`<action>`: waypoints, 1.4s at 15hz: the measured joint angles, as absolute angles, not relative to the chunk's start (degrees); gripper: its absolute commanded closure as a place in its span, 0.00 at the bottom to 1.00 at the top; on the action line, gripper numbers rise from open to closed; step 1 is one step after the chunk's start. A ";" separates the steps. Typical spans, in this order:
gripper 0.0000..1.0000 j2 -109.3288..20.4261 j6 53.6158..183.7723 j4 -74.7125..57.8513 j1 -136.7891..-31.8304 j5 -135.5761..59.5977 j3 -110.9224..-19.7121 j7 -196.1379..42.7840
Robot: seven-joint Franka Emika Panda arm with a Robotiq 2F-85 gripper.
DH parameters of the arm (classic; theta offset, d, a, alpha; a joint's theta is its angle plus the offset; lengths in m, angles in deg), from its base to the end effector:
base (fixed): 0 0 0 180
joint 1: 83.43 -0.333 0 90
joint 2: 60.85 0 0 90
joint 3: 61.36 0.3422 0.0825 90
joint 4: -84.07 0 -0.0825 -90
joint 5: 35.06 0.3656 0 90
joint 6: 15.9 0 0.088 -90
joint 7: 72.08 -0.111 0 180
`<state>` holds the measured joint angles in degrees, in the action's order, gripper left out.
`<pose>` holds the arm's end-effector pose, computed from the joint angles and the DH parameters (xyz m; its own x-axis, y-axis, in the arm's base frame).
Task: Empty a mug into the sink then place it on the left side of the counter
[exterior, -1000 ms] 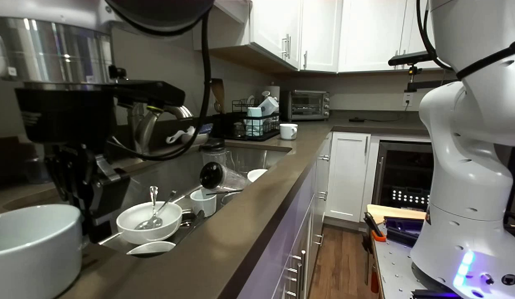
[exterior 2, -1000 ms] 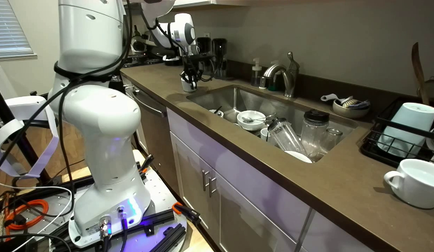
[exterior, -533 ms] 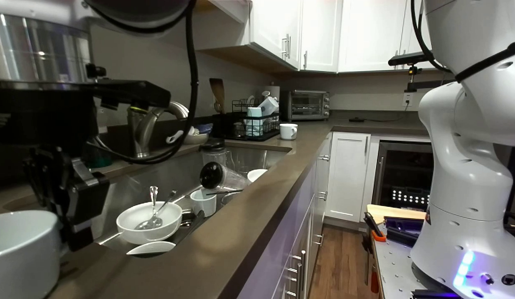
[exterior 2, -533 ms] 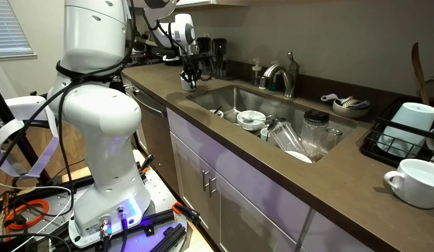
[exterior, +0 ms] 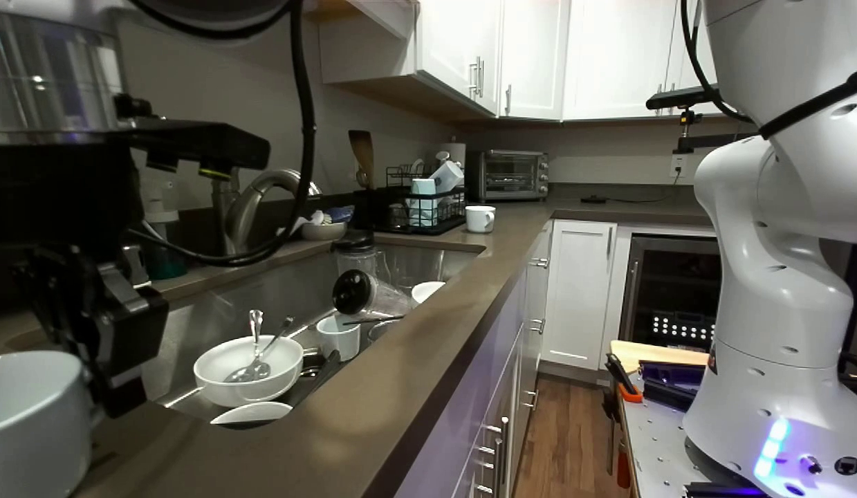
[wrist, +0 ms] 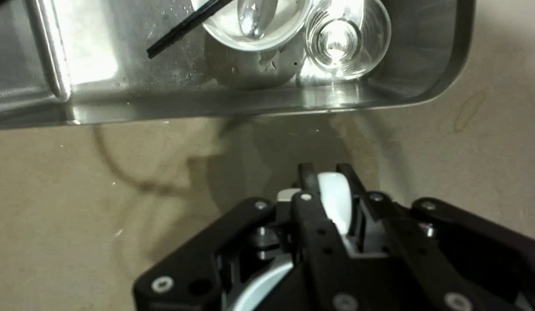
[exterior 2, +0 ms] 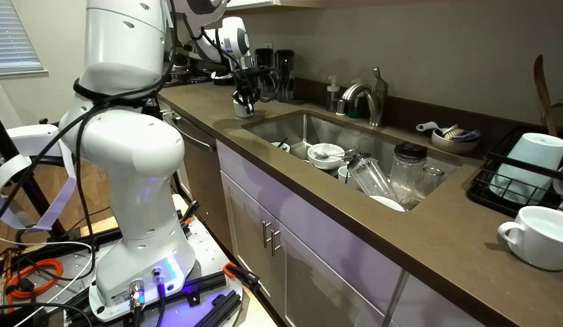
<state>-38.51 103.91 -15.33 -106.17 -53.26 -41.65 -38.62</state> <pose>0.5025 0.4053 0.3951 0.1143 0.9892 -0.0917 0.9881 -0.1037 0.1132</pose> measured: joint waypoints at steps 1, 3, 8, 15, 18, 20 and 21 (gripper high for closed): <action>0.72 -38.41 103.41 -15.03 -106.45 -53.86 -41.66 -39.06; 0.53 -38.20 102.43 -14.44 -107.08 -54.82 -41.80 -39.99; 0.20 -37.53 98.57 -13.50 -107.81 -56.11 -41.95 -41.10; 0.00 -36.85 95.81 -11.41 -107.80 -57.43 -42.69 -41.25; 0.00 -37.07 94.65 -10.35 -107.26 -57.96 -44.21 -41.25; 0.00 -37.79 94.05 -10.10 -106.06 -57.94 -45.30 -41.25; 0.00 -38.41 93.86 -10.10 -105.14 -57.87 -45.85 -41.25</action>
